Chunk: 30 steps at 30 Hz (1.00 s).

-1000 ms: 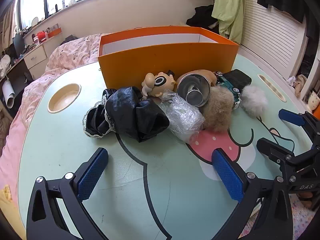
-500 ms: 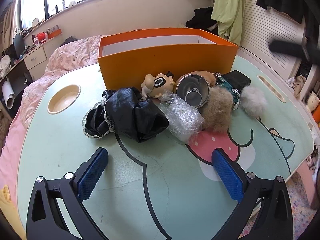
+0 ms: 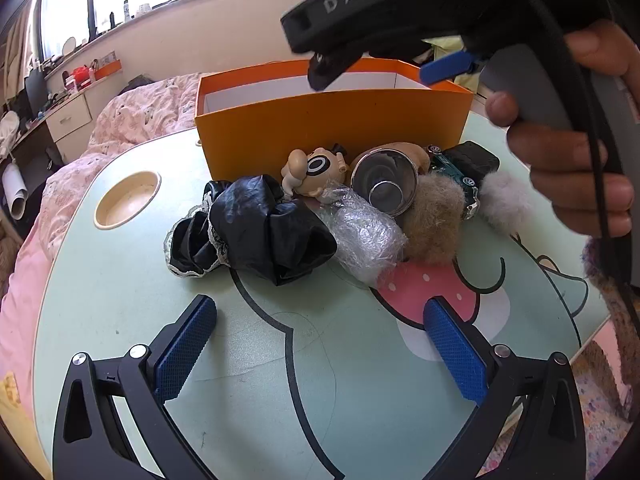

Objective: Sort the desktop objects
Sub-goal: 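Move the right gripper over the box toward the brown card box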

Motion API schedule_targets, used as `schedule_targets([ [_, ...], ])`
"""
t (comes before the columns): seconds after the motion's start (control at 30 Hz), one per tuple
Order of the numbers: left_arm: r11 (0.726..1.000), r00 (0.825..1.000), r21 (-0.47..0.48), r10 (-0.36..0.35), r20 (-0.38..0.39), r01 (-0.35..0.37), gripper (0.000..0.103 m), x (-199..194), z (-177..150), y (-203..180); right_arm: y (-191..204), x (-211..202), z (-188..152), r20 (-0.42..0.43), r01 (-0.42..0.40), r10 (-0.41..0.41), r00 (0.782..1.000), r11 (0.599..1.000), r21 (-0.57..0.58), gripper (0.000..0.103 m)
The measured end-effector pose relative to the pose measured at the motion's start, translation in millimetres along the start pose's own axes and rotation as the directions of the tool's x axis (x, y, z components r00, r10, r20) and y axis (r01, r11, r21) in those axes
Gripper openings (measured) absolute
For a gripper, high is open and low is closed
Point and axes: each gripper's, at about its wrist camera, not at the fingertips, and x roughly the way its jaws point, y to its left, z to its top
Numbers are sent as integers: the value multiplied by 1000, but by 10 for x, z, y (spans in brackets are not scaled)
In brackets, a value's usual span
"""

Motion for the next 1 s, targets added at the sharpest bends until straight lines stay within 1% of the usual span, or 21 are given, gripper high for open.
schedule_targets([
  [0.17, 1000, 1000, 0, 0, 0, 0, 103, -1, -1, -2, -56, 28, -17, -10, -12, 12, 1000, 1000, 21, 103],
  [0.37, 1000, 1000, 0, 0, 0, 0, 103, -2, -2, -2, -59, -17, 64, -23, 41, -42, 999, 999, -33, 103],
  [0.43, 1000, 1000, 0, 0, 0, 0, 103, 0, -1, -6, -111, -42, 171, -49, 88, -91, 995, 994, -61, 102],
  [0.47, 1000, 1000, 0, 0, 0, 0, 103, 0, -1, -8, -156, -45, 249, -79, 111, -117, 990, 991, -73, 102],
  [0.5, 1000, 1000, -1, 0, 0, 0, 103, -1, 0, -9, -207, -32, 341, -127, 121, -131, 983, 989, -86, 102],
  [0.53, 1000, 1000, -1, 1, 0, -1, 103, -1, 0, -10, -267, -1, 427, -188, 114, -131, 973, 989, -96, 102],
  [0.6, 1000, 1000, -1, 1, 0, -1, 103, -1, -1, -7, -384, 85, 550, -307, 79, -101, 946, 993, -83, 102],
  [0.63, 1000, 1000, -1, 0, 0, 0, 103, 0, -1, -7, -442, 149, 596, -368, 57, -78, 927, 996, -67, 102],
  [0.67, 1000, 1000, -1, 0, 0, 0, 103, 0, -1, -7, -477, 205, 629, -410, 46, -65, 910, 997, -56, 100],
  [0.7, 1000, 1000, 0, 0, 0, 0, 103, 0, -1, -8, -509, 264, 643, -445, 41, -59, 894, 998, -50, 95],
  [0.73, 1000, 1000, 0, 0, 1, 0, 103, -1, -1, -10, -527, 320, 655, -474, 51, -71, 878, 997, -54, 88],
  [0.77, 1000, 1000, 0, -1, 1, 1, 103, -1, -1, -7, -528, 366, 663, -495, 70, -95, 863, 995, -69, 86],
  [0.8, 1000, 1000, 0, -1, 1, 1, 103, -2, 0, -6, -502, 402, 658, -508, 81, -114, 854, 993, -87, 84],
  [0.83, 1000, 1000, 0, -1, 1, 1, 103, -2, -1, -9, -469, 441, 651, -520, 91, -139, 842, 989, -118, 84],
  [0.93, 1000, 1000, 0, -1, 1, 1, 103, -1, 1, -12, -349, 496, 622, -529, 114, -209, 823, 972, -206, 83],
  [0.97, 1000, 1000, 1, -2, 1, 2, 103, -1, 3, -16, -327, 519, 602, -545, 123, -224, 808, 969, -215, 83],
  [1.0, 1000, 1000, 1, -2, 1, 2, 103, 0, 5, -19, -319, 561, 569, -570, 137, -237, 787, 967, -214, 83],
])
